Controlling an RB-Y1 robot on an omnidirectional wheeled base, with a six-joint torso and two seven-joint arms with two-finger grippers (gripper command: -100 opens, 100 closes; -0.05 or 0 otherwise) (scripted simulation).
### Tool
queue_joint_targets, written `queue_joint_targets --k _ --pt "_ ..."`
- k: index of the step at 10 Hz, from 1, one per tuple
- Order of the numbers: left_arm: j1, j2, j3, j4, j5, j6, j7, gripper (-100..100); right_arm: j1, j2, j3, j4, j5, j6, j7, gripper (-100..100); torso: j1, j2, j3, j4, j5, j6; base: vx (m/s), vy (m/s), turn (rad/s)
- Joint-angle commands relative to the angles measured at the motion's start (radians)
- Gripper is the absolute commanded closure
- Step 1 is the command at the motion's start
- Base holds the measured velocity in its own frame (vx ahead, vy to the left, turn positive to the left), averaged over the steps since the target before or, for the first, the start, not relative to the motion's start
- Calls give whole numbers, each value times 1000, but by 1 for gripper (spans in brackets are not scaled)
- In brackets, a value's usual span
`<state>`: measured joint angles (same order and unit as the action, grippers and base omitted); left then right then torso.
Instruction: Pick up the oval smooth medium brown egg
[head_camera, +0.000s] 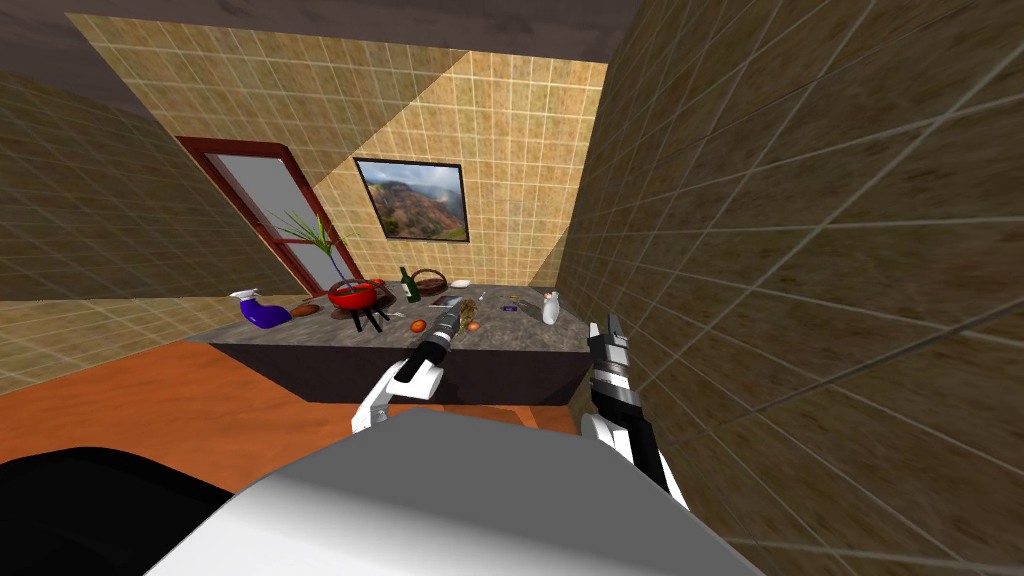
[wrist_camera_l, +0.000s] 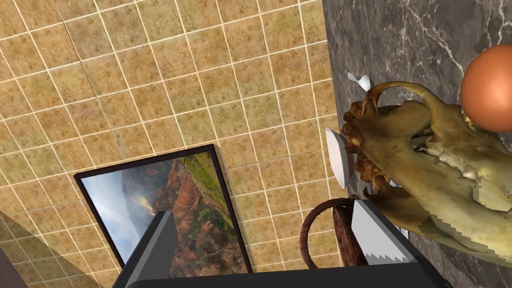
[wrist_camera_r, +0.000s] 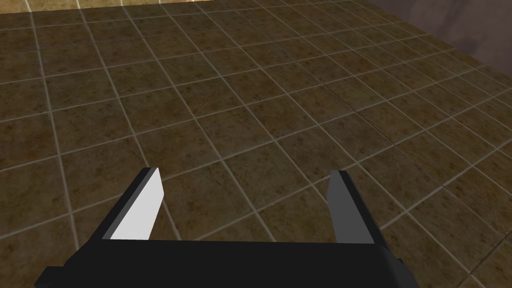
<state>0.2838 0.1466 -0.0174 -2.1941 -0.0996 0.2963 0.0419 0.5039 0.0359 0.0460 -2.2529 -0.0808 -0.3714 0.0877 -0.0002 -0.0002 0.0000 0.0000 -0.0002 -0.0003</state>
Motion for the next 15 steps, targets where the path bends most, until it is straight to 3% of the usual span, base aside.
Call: queue_joint_targets --k 1,2,11,15 --pt "-10 3 0 6 4 50 -2 -100 0 0 0 0 0 0 0 0 0 0 0 0 0 0 4 -10 -20" --pt "-10 3 0 6 4 56 -2 -100 0 0 0 0 0 0 0 0 0 0 0 0 0 0 0 0 0" --pt "-122 18 1 73 39 322 -15 -100 0 0 0 0 0 0 0 0 1 -1 -1 0 0 0 16 -2 -26" --pt "-144 21 2 87 47 411 -17 -100 0 0 0 0 0 0 0 0 1 -1 0 0 0 0 15 5 -15"
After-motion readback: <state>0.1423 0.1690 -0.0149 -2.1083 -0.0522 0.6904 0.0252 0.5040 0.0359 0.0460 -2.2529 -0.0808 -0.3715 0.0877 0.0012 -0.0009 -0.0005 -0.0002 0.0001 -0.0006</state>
